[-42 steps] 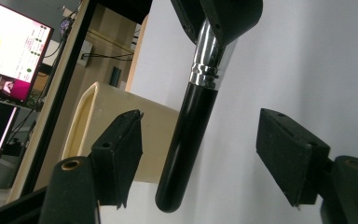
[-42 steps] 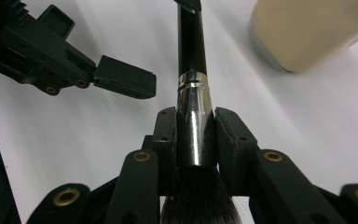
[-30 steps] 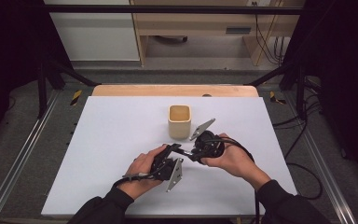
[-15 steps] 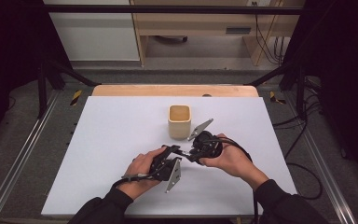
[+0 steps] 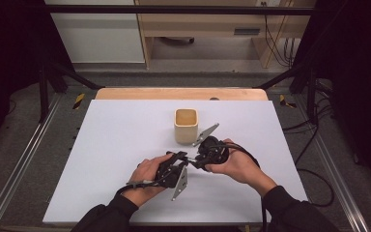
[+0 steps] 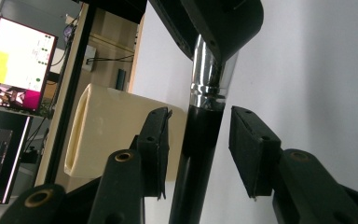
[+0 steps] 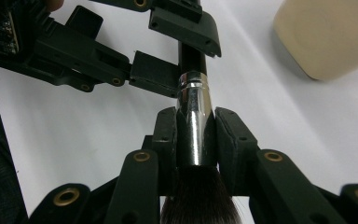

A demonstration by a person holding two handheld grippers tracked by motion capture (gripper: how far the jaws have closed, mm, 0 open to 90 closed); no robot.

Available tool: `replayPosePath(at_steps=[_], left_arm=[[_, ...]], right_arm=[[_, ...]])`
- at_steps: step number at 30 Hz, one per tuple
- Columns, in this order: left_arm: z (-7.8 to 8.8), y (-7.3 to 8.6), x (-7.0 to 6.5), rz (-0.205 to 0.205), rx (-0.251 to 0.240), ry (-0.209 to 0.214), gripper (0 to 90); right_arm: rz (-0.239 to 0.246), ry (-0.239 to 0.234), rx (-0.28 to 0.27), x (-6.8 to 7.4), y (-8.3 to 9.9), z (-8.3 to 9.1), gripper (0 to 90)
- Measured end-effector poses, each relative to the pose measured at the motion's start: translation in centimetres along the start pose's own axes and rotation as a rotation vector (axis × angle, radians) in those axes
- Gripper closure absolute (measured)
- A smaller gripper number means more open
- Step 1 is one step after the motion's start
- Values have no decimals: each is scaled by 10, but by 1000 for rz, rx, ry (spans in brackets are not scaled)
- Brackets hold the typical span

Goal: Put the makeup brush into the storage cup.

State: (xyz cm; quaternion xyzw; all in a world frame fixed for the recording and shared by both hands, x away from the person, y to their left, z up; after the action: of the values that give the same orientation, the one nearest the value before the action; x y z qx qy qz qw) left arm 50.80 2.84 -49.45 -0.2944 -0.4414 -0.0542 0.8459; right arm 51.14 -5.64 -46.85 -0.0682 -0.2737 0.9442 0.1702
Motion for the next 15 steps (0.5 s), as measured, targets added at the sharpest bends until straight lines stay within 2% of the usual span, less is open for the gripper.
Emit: replayPosePath(at_steps=[10,11,12,15], left_arm=[[0,-1,-1,0,-11,1,634],[0,0,-1,-13,3,5,637],[-1,-1,-2,-2,-13,4,641],[-1,-1,-3,-2,-15,5,649]], right_arm=[[-4,-3,0,0,-1,-2,708],[-4,-3,3,1,0,-2,708],[-5,-4,3,1,-1,-2,708],[-6,-4,2,1,-1,-2,708]])
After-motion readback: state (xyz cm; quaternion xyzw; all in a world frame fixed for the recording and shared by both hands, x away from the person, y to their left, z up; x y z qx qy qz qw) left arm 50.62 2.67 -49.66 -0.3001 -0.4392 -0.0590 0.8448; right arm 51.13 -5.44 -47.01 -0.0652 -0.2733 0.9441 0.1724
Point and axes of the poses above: each handheld gripper's, and its own axes: z roughly backward along the jaws, y roughly out of its underside, x roughly to its left, the point moved 9 cm from there along -z, roughly forward along the jaws, and after that the axes turned 8 degrees about z, right-handed, at the moved point
